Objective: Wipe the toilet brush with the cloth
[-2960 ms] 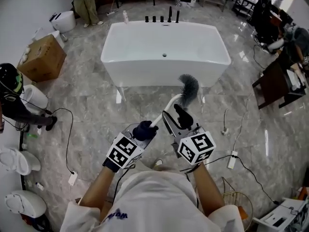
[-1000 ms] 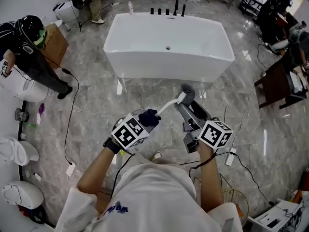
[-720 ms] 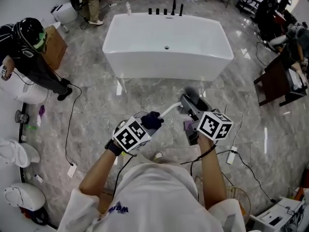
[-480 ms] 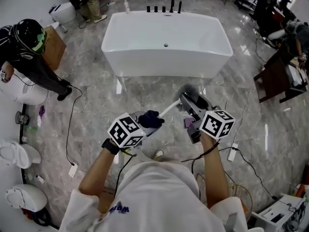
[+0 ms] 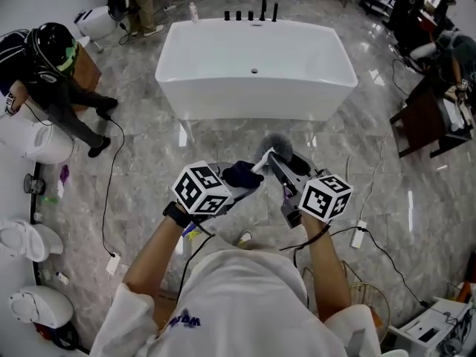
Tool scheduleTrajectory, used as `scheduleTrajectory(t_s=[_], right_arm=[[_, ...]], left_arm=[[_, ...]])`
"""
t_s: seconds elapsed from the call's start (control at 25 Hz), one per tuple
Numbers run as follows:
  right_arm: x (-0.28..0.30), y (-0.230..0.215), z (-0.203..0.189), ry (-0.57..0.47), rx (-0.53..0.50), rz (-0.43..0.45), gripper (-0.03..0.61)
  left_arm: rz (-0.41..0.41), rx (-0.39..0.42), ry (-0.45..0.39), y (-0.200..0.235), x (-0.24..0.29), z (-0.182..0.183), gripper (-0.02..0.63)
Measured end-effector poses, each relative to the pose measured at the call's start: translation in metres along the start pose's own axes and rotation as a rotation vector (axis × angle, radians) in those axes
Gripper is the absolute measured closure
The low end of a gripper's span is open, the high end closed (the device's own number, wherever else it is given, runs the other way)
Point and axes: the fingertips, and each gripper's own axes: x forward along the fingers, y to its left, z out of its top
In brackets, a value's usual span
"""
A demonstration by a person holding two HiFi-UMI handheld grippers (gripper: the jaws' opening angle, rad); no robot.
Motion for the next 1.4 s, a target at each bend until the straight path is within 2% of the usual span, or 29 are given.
scheduleTrajectory(t_s=[0.28, 0.52, 0.6, 0.8, 0.96, 1.12, 1.4], right_arm=[[0.002, 0.004, -0.011, -0.010, -0.021, -0.025, 0.425], [-0.013, -0.017, 0.010, -0.079, -0.019, -0.085, 0.426], [-0.021, -0.028, 0.023, -0.107, -0.023, -0.113, 0.426], [-0.044, -0.051, 0.051, -0.170, -0.021, -0.163, 0.426], [-0.061, -0.066, 0.067, -0.234, 0.012, -0.197, 0.426], [-0.068, -0.071, 0.077, -0.274, 0.025, -0.213, 0.428], [-0.063, -0.067, 0.076, -0.273, 0.028, -0.205, 0.431]], left_arm=[[-0.018, -0.006, 0.013, 0.003, 0.009, 0.007, 0.538], [-0.129, -0.110, 0.050, -0.002, 0.017, -0.012, 0.540], [-0.142, -0.121, 0.049, 0.000, 0.015, -0.020, 0.538], [-0.155, -0.080, 0.050, -0.001, 0.012, -0.028, 0.529], [-0.126, -0.026, 0.048, 0.006, 0.003, -0.029, 0.506], [-0.135, -0.021, 0.044, 0.010, -0.006, -0.034, 0.491], [-0.130, 0.008, 0.069, 0.010, -0.004, -0.038, 0.492]])
